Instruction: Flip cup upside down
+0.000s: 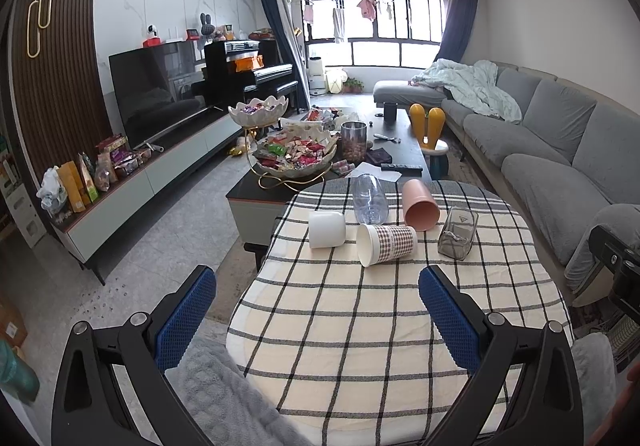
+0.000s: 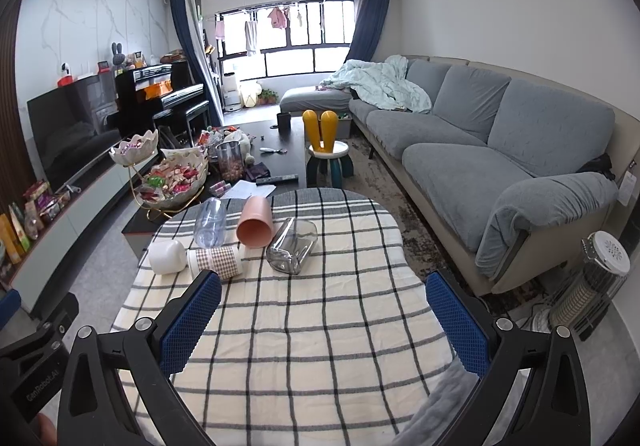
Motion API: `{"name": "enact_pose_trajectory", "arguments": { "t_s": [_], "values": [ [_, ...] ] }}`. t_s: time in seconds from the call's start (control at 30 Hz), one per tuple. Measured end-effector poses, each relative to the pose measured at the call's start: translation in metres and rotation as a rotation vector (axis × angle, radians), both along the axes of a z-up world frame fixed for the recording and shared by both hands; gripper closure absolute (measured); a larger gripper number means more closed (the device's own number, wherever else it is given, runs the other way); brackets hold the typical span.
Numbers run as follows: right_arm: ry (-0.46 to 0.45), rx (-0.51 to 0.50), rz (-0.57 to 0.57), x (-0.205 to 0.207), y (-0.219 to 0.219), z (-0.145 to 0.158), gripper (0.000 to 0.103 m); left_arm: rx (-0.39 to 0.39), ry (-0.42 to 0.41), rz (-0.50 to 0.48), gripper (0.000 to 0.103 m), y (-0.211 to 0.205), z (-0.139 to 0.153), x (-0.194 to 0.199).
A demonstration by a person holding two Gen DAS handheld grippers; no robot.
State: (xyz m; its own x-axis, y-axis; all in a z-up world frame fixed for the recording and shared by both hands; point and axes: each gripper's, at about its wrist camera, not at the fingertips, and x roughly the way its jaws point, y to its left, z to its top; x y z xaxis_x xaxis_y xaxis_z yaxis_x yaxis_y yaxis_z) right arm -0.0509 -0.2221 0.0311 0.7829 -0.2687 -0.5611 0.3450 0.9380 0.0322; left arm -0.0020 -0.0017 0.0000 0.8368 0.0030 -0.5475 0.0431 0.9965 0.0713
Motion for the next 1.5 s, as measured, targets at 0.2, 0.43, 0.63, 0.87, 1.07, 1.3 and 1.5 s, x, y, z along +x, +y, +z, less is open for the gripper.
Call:
{"name": "enact_pose_trajectory", "arguments": {
  "t_s": [0.2, 0.43, 0.63, 0.87, 1.07, 1.3, 1.5],
  "values": [
    [0.000, 0.000, 0.000, 0.000, 0.000, 0.000, 0.000, -0.004, 0.007, 0.001, 0.000, 0.001, -0.003, 0.000],
    [0.000, 0.001, 0.004, -0.001, 0.001, 0.001, 0.000, -0.005, 0.018, 0.005, 0.000, 0.003, -0.009, 0.004],
    [0.005, -0.008, 0.034, 0.015, 0.015, -0.009, 0.000, -0.014, 0.039, 0.021, 0.000, 0.011, -0.011, 0.022],
    [0.057, -0.013, 0.096, 0.077, 0.028, -0.008, 0.000, -0.023, 0.027, 0.079, 0.000, 0.027, -0.012, 0.062],
    [0.114, -0.001, 0.165, 0.147, 0.046, -0.021, 0.000, -0.009, 0.027, 0.123, 0.000, 0.043, -0.019, 0.112],
    [0.182, -0.021, 0.237, 0.234, 0.082, -0.048, 0.000, -0.002, 0.047, 0.183, 0.000, 0.069, -0.043, 0.173],
    [0.250, -0.033, 0.251, 0.309, 0.106, -0.079, 0.000, 0.006, 0.053, 0.230, 0.000, 0.086, -0.070, 0.221]
  ]
}}
